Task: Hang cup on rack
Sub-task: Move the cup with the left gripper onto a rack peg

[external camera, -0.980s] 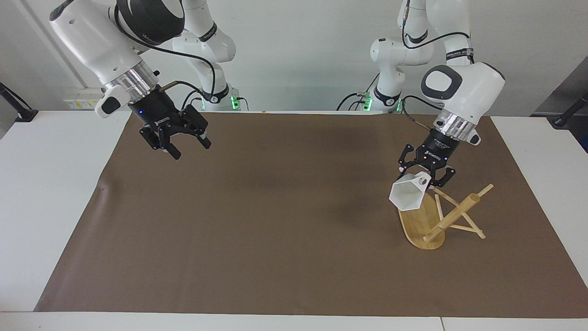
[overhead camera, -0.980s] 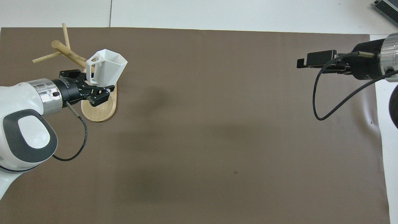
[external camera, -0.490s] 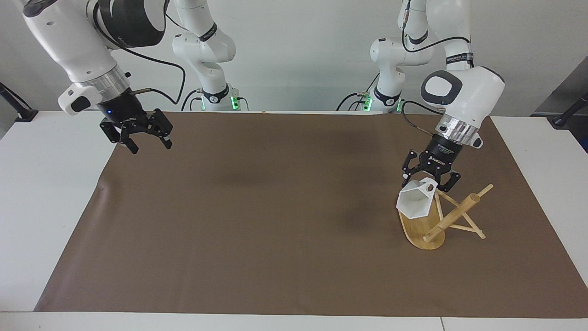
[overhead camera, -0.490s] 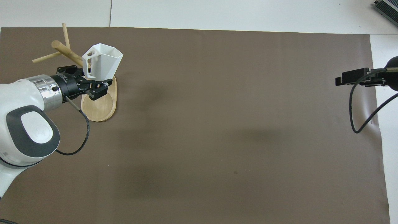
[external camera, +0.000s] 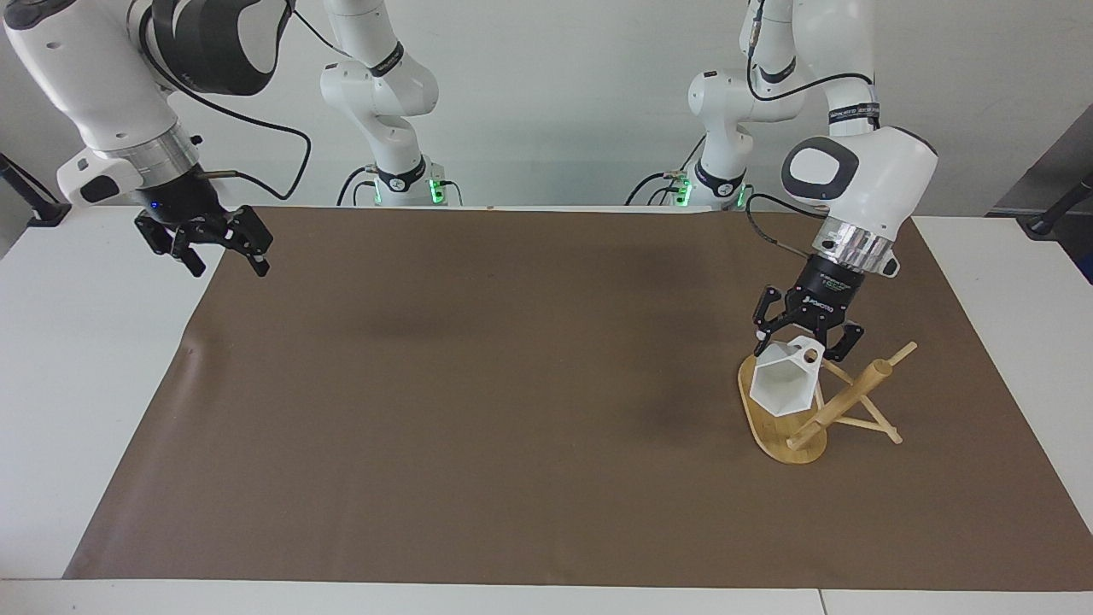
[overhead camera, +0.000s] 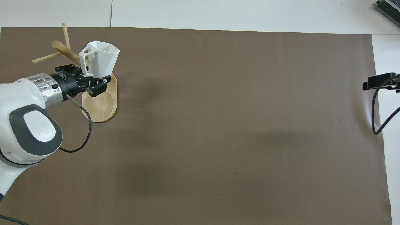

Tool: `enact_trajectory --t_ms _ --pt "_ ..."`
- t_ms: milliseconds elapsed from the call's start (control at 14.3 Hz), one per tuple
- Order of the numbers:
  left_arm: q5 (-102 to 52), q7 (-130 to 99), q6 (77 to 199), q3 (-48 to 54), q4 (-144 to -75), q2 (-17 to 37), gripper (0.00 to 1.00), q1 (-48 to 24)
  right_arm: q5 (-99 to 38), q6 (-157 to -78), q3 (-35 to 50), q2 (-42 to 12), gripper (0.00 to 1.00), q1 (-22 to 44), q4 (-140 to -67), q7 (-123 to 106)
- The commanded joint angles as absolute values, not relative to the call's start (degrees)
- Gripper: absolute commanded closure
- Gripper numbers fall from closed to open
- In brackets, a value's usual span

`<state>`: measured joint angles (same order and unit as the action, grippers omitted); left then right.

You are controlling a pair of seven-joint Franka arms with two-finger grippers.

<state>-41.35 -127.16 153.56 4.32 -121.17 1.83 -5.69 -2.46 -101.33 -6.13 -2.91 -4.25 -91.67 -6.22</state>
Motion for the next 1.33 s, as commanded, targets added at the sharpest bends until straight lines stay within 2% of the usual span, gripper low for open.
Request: enact_trajectory --t_ms 0,490,700,1260 --pt "-40.08 -129.46 154.60 4.22 -120.23 2.64 1.00 -5.89 -1.14 -103.36 -7.82 -1.58 0.00 -4.75 -93.25 -6.77" --pt "-40.08 -131.13 156.00 4.22 -120.76 2.64 1.00 -5.63 0.61 -102.22 -6.60 -1.58 0.00 -4.48 -93.25 -1.51" --pt "-40.17 -132.28 156.71 4.04 -120.94 2.64 1.00 -5.54 4.65 -99.76 -2.73 -1.58 0.00 -4.48 -92.46 1.22" --pt "-40.17 -133.50 157.32 3.96 -121.11 3.16 1.00 -5.10 3.61 -92.81 -0.53 -2.20 0.00 -4.66 -87.80 2.29"
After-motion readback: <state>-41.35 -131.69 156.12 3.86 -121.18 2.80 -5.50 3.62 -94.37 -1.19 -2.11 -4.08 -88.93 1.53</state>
